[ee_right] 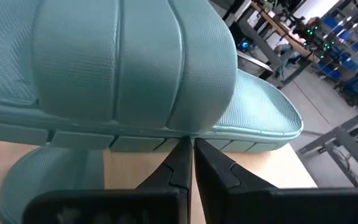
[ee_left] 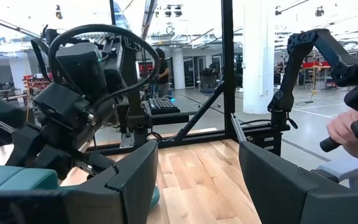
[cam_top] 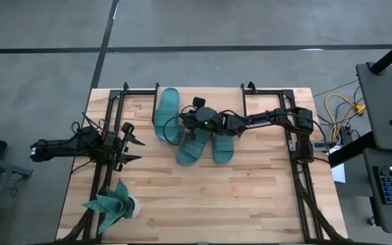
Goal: Pick and place slides into the shelf
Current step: Put the blue slipper on the shelf
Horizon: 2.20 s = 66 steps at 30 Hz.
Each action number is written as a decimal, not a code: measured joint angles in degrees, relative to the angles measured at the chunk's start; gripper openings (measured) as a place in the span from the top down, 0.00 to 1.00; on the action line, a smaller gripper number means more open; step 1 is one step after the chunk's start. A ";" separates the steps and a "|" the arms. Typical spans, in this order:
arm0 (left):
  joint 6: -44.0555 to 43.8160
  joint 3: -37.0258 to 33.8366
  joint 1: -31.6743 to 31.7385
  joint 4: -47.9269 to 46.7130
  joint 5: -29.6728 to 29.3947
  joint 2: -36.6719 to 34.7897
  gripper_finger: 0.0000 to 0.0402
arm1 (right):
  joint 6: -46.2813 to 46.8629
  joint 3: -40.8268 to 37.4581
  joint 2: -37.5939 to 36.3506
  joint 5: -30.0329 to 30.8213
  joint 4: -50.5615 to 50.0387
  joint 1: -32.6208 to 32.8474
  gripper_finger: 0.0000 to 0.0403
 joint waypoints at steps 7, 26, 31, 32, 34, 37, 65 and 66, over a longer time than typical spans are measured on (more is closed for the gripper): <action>0.00 0.00 0.01 -0.02 -0.02 0.02 0.47 | -0.75 0.00 0.02 -0.05 0.41 -0.68 0.98; 0.00 0.00 0.02 0.00 0.00 0.04 0.47 | -0.41 -0.02 0.02 -3.15 1.29 -3.67 0.98; 0.02 0.00 0.00 -0.01 -0.01 0.04 0.47 | -0.41 1.35 0.02 -4.60 1.31 -3.61 0.98; 0.02 0.00 0.02 -0.02 -0.02 0.04 0.47 | -0.39 1.68 0.01 -4.72 1.26 -3.59 0.98; 0.02 0.00 0.01 -0.01 -0.02 0.04 0.47 | -0.12 2.10 0.00 -4.83 0.99 -3.61 0.98; 0.02 0.00 0.00 -0.02 -0.01 0.04 0.47 | 0.04 2.56 0.19 -6.40 0.83 -3.65 0.98; 0.00 -0.04 0.02 -0.10 0.00 0.06 0.47 | -2.78 6.69 1.88 -2.06 -6.12 -3.61 0.98; 0.00 -0.04 0.00 -0.09 0.00 0.04 0.47 | -2.88 6.69 1.60 -1.92 -6.09 -3.63 0.98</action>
